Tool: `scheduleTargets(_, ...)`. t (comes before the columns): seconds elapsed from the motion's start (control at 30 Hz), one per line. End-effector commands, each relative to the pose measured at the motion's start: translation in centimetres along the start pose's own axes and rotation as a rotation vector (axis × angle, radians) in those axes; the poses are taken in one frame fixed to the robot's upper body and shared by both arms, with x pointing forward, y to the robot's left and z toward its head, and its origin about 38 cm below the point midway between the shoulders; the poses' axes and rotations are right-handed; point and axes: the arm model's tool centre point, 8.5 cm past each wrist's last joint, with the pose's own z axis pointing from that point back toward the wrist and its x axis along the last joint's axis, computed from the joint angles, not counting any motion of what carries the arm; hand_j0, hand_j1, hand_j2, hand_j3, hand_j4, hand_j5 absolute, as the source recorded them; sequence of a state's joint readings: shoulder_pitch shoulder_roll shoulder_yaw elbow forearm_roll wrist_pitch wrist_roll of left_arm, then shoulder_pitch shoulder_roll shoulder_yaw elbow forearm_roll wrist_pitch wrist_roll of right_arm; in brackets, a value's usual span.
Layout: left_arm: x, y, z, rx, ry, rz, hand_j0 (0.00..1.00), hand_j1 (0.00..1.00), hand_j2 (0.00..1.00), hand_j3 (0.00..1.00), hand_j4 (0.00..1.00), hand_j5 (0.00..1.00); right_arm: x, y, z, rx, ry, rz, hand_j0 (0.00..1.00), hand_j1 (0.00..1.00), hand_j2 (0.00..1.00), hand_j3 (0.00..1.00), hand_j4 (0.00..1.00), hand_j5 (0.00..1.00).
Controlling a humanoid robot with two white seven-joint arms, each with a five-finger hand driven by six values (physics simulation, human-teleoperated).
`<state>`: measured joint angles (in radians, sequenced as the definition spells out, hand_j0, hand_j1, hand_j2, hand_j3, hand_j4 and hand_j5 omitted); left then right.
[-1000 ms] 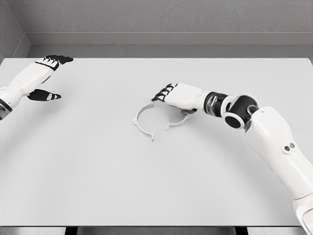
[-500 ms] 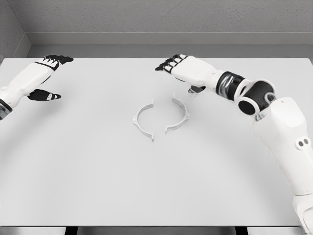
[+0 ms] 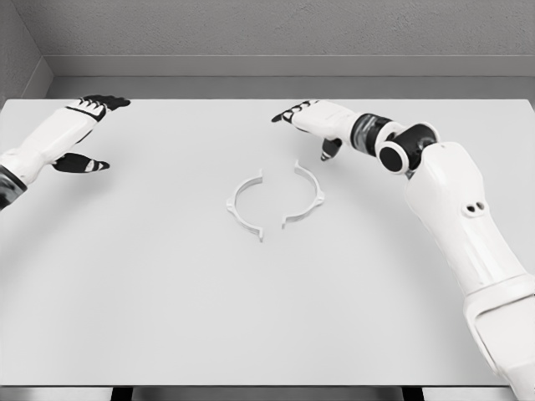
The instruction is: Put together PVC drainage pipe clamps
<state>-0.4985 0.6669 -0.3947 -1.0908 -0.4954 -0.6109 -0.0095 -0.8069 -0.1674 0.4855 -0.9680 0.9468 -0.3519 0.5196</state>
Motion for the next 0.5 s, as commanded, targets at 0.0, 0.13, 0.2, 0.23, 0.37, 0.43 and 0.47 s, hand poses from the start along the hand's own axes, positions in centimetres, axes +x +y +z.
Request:
scheduleTargets(0.0, 0.0, 0.0, 0.0, 0.005, 0.0, 0.006, 1.0, 1.0, 1.0, 1.0, 1.0, 1.0, 0.3, 1.2, -1.0, 0.036, 0.014, -0.023, 1.0, 1.0, 1.0, 1.0, 1.0, 1.0)
scheduleTargets(0.13, 0.1, 0.0, -0.1, 0.005, -0.001, 0.007, 1.0, 1.0, 1.0, 1.0, 1.0, 1.0, 0.7, 1.5, -1.4, 0.052, 0.012, -0.008, 1.0, 1.0, 1.0, 1.0, 1.0, 1.0)
scheduleTargets(0.2, 0.1, 0.0, -0.1, 0.005, -0.001, 0.007, 1.0, 1.0, 1.0, 1.0, 1.0, 1.0, 1.3, 1.3, -1.6, 0.047, 0.0, -0.005, 1.0, 1.0, 1.0, 1.0, 1.0, 1.0)
scheduleTargets(0.23, 0.1, 0.0, -0.1, 0.005, -0.001, 0.007, 1.0, 1.0, 1.0, 1.0, 1.0, 1.0, 1.4, 1.3, -1.6, 0.05, -0.001, -0.002, 1.0, 1.0, 1.0, 1.0, 1.0, 1.0)
scheduleTargets(0.37, 0.1, 0.0, -0.1, 0.005, -0.001, 0.007, 1.0, 1.0, 1.0, 1.0, 1.0, 1.0, 1.9, 1.6, -1.9, 0.065, -0.013, 0.017, 1.0, 1.0, 1.0, 1.0, 1.0, 1.0)
scheduleTargets(0.43, 0.1, 0.0, -0.1, 0.005, -0.001, 0.007, 1.0, 1.0, 1.0, 1.0, 1.0, 1.0, 2.1, 1.6, -1.9, 0.063, -0.017, 0.019, 1.0, 1.0, 1.0, 1.0, 1.0, 1.0)
scheduleTargets(0.47, 0.1, 0.0, -0.1, 0.005, -0.001, 0.007, 1.0, 1.0, 1.0, 1.0, 1.0, 1.0, 2.3, 1.2, -1.8, 0.051, -0.021, 0.027, 1.0, 1.0, 1.0, 1.0, 1.0, 1.0)
